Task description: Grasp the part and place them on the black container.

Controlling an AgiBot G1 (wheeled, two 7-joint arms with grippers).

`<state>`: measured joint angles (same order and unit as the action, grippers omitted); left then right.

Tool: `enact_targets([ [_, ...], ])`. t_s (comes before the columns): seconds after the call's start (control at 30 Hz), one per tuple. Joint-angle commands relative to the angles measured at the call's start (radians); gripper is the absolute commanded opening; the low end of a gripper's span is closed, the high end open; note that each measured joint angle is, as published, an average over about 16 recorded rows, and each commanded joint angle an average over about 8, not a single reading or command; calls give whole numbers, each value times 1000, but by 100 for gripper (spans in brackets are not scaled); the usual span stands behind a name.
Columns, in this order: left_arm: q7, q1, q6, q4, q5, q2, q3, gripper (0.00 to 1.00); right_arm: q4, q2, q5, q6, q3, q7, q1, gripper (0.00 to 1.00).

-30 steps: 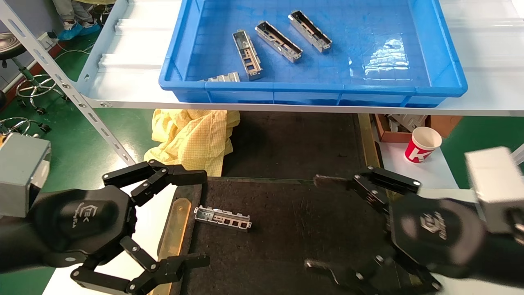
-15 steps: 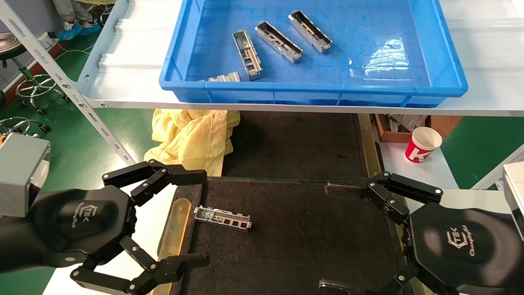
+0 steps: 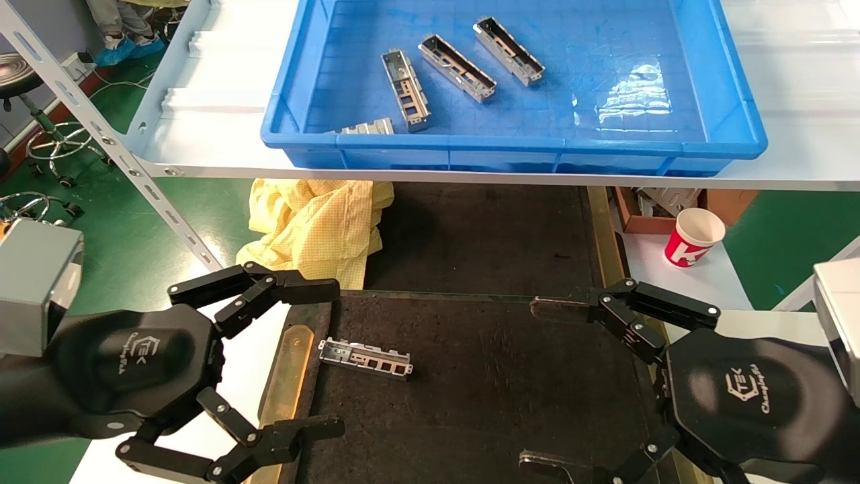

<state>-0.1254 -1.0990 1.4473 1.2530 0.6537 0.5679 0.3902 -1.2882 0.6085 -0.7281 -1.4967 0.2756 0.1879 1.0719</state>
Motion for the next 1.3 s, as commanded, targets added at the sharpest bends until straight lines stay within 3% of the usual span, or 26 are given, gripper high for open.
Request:
enact_targets([
  [0.03,0,0,0,0,0,0,0,100,2,1,0,0,1,0,1,100],
  [1.3,0,0,0,0,0,0,0,100,8,5,-3,2,7,-2,5,100],
])
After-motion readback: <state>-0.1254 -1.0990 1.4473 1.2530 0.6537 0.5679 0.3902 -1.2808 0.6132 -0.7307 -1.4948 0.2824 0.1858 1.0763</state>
